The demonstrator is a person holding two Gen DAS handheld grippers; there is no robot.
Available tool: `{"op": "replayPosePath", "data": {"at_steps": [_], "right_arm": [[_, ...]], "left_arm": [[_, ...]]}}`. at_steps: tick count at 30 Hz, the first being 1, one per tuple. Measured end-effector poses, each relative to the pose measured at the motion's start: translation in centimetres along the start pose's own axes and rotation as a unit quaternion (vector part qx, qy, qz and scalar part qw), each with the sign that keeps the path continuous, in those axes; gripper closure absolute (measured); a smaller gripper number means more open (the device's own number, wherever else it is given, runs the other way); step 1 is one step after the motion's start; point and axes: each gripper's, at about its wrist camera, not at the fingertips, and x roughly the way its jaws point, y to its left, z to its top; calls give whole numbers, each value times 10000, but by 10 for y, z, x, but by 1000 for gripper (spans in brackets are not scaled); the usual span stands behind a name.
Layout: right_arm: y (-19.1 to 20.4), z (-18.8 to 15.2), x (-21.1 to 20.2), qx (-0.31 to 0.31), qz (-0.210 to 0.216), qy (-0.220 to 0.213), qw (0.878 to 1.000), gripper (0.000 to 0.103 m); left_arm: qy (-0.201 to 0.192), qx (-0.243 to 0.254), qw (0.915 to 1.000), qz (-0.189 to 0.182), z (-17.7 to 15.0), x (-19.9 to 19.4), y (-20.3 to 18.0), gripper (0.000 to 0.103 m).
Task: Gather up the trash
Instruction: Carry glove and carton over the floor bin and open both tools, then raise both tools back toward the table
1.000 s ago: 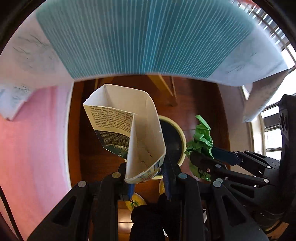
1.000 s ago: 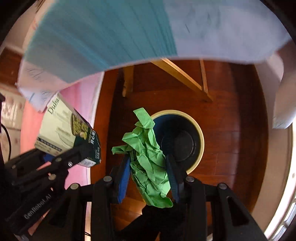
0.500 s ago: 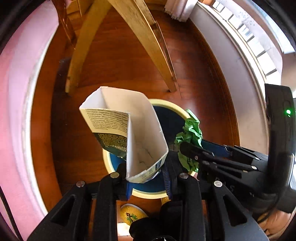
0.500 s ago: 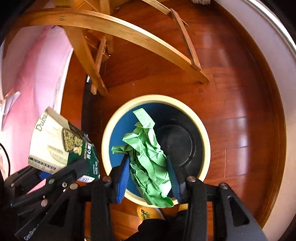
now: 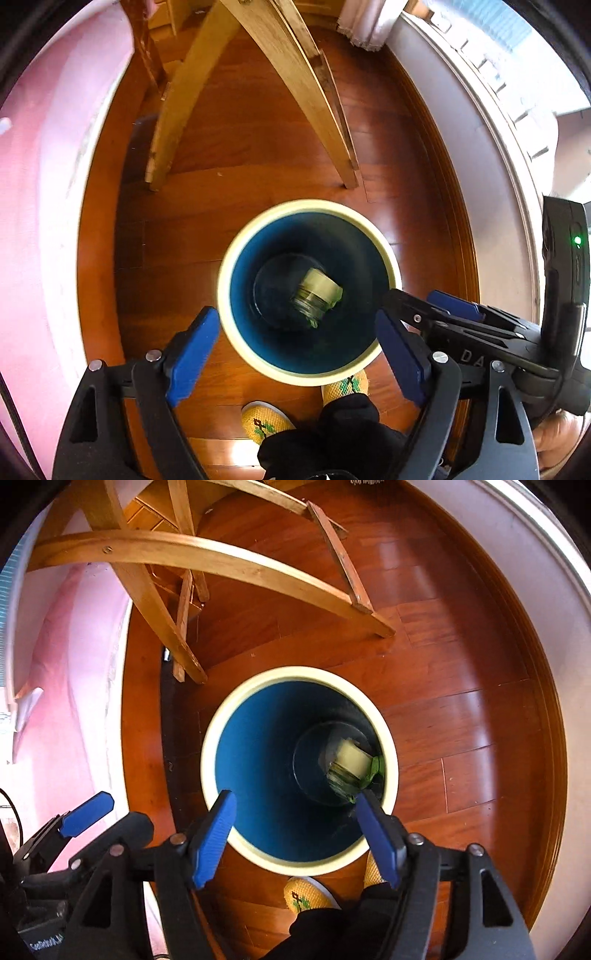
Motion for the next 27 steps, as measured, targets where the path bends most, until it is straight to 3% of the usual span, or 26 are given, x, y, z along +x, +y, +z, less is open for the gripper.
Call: {"op": "replayPosePath", "data": {"at_steps": [7, 15, 21, 27], "right_arm": [[26, -5, -70, -84, -87, -197, 9997, 35], [73, -12, -178, -409, -93, -390, 9984, 35], [117, -21, -267, -795, 135, -762, 9938, 35], [157, -29, -331, -1076, 347, -1212, 9862, 35]], "left_arm": [[-257, -111, 9995, 168, 2, -79, -3, 18], [-660, 43, 9968, 443, 4, -208, -9, 18], [-1120, -35, 9927, 455, 4, -305, -6, 18], [-1654, 158, 9849, 481, -2, -385, -9, 18]]}}
